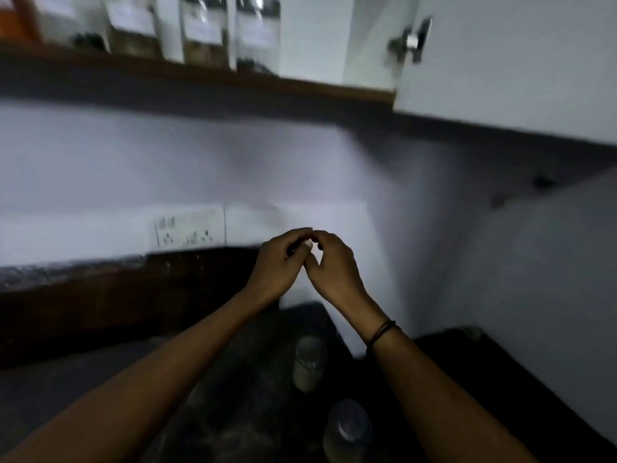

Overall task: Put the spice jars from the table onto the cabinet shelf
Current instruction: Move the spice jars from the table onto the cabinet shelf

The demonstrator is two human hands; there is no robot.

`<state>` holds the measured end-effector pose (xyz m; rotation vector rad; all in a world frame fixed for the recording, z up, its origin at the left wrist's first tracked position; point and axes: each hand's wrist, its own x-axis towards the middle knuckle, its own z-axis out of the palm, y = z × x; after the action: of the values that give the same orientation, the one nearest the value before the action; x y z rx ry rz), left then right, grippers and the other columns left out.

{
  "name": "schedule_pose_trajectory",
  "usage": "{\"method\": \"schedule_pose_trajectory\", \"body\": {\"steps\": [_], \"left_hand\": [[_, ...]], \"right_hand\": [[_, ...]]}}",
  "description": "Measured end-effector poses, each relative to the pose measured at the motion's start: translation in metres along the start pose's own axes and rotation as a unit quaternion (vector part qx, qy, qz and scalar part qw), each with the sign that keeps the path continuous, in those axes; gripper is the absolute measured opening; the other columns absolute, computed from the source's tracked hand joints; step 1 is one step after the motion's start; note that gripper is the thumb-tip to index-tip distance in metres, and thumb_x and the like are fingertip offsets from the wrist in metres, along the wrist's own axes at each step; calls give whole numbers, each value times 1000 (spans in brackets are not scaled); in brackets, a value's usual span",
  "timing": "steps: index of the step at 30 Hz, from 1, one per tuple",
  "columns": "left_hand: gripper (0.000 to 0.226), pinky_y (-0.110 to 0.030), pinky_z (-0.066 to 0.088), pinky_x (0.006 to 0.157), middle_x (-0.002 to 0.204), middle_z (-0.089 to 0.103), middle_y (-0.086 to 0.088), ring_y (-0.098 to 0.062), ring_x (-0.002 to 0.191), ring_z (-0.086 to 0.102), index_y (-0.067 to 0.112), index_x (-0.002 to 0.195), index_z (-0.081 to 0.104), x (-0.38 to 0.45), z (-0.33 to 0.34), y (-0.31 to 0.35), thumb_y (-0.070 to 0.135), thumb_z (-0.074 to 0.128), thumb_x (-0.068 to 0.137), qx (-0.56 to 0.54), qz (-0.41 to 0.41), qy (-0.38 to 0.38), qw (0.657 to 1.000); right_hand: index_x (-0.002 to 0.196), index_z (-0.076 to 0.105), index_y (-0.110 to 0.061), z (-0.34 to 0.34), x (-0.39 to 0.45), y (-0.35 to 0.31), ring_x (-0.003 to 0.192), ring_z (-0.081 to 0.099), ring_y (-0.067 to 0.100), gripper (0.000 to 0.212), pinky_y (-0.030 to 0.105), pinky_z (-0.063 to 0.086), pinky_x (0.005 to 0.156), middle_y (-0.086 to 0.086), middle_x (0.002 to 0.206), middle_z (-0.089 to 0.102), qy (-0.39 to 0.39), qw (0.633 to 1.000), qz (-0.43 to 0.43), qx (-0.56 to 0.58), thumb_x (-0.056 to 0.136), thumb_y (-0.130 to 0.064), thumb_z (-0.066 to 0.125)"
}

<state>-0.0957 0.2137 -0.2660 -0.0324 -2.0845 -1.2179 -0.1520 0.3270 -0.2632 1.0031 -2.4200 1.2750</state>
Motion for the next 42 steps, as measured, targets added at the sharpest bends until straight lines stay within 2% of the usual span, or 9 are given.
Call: {"method": "schedule_pose_trajectory", "body": {"steps": [7,11,16,23,29,32,35,39,42], "left_hand": [[23,-12,43,83,111,74,-11,-12,100,65,6,112,72,-146,85,-80,5,57,94,88,-91,-168,978],[23,-20,47,78,108,73,-5,-14,96,65,18,111,69,-196,107,-91,13,53,95,85,-151,-237,956],[38,-19,37,94,131,64,-12,-25,120,59,8,131,61,-225,128,-102,5,53,94,108,-193,-332,917],[50,-38,37,113,147,49,-11,-26,135,47,12,146,40,-245,137,-108,6,50,97,77,-261,-308,911],[51,-47,43,109,144,50,-14,-30,130,51,9,149,35,-240,137,-100,16,51,100,17,-375,-237,896],[20,-36,48,84,99,65,-16,-27,92,61,4,105,61,-233,127,-91,16,46,103,-12,-377,-169,910],[32,-37,41,70,77,58,-18,-24,73,54,2,83,61,-222,105,-79,19,42,103,-46,-396,-122,909],[25,-36,43,68,86,58,-20,-25,75,53,3,94,61,-214,74,-65,22,47,101,-136,-441,-76,884],[21,-36,49,67,94,62,-20,-28,82,58,6,98,60,-212,61,-54,26,53,99,-208,-461,-76,859]], "right_hand": [[125,56,-6,44,-160,92,117,57,31,40,38,44,100,14,127,60,-120,980,142,-67,86,-13,56],[128,52,-9,58,-209,120,121,51,33,45,44,41,104,14,129,56,-152,954,194,-169,86,-22,59],[148,29,-14,76,-265,149,147,14,38,66,51,28,114,20,155,24,-183,924,239,-233,89,-35,51],[150,29,-26,90,-295,180,147,-1,45,66,45,25,117,19,163,-1,-126,944,197,-231,91,-29,58],[131,47,-28,90,-290,174,118,52,38,57,35,50,94,20,150,18,-39,959,270,-83,80,-32,74],[126,55,-18,79,-284,167,105,56,27,68,22,47,84,15,131,38,46,968,247,3,67,-35,85],[132,51,-14,66,-274,164,114,52,15,81,11,43,92,8,130,49,38,971,204,118,61,-34,84],[128,49,-36,47,-255,161,118,60,21,67,37,54,94,0,132,56,-25,918,224,326,69,-22,79],[130,49,-29,49,-243,153,110,64,31,56,46,56,85,12,129,59,-6,841,263,474,77,-20,66]]}}
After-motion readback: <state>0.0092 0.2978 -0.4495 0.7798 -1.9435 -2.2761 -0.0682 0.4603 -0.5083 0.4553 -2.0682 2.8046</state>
